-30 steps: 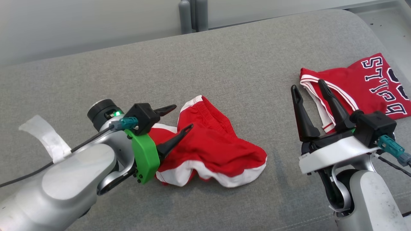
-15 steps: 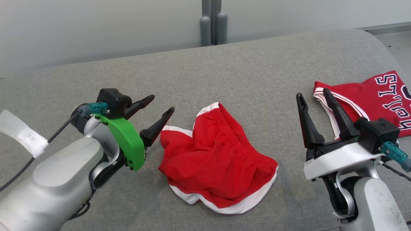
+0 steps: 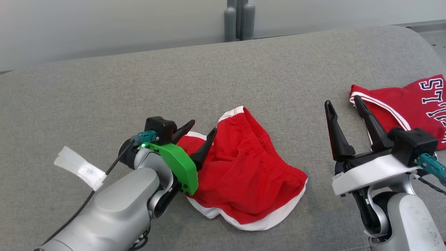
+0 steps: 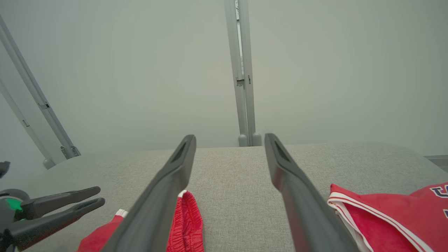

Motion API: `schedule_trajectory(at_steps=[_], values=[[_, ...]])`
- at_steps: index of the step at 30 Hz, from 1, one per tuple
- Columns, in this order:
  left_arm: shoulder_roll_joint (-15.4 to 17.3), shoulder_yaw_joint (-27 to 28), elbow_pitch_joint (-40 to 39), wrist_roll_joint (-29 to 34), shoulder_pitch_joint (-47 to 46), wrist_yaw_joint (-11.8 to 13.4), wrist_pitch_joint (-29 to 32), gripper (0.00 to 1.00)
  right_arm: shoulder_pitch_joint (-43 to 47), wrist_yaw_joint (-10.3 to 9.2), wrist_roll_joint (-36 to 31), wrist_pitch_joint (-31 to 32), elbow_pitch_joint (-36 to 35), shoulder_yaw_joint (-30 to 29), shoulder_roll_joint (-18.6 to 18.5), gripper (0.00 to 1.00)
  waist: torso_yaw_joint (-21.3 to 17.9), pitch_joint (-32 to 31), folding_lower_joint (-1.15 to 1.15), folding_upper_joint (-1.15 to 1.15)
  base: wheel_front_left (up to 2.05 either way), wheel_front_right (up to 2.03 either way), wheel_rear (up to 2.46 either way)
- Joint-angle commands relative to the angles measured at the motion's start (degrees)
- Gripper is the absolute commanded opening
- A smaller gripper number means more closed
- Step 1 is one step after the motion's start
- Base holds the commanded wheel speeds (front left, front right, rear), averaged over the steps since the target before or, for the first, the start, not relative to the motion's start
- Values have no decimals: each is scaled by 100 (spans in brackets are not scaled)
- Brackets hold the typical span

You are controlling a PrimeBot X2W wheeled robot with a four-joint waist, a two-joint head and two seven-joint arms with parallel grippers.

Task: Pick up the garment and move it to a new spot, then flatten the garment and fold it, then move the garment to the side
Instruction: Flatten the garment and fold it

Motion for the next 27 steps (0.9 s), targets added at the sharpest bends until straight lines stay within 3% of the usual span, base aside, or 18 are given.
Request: schedule_trajectory(at_steps=[1,10,17,19,20,27], values=[[-26,10,50,-22,35,23,-21,100,12,0,-36,9,-30,6,-11,100,-34,36,0,0,0,0,0],[-663,-55,1130,-131,-302,-233,466,100,-186,0,-77,88,-117,120,-10,100,-327,287,0,0,0,0,0],[-910,-71,1715,-211,-504,-453,832,100,-308,0,-83,34,-88,157,-11,100,-545,468,0,0,0,0,0],[-967,-80,1814,-225,-542,-494,855,40,-325,0,-84,20,-81,153,-9,100,-583,509,0,0,0,0,0],[-985,-84,1860,-224,-559,-515,864,0,-329,0,-86,10,-77,146,-10,100,-601,527,0,0,0,0,0],[-1040,-109,2198,-135,-762,-570,838,0,-411,0,-65,2,-107,207,-10,100,-765,677,0,0,0,0,0]])
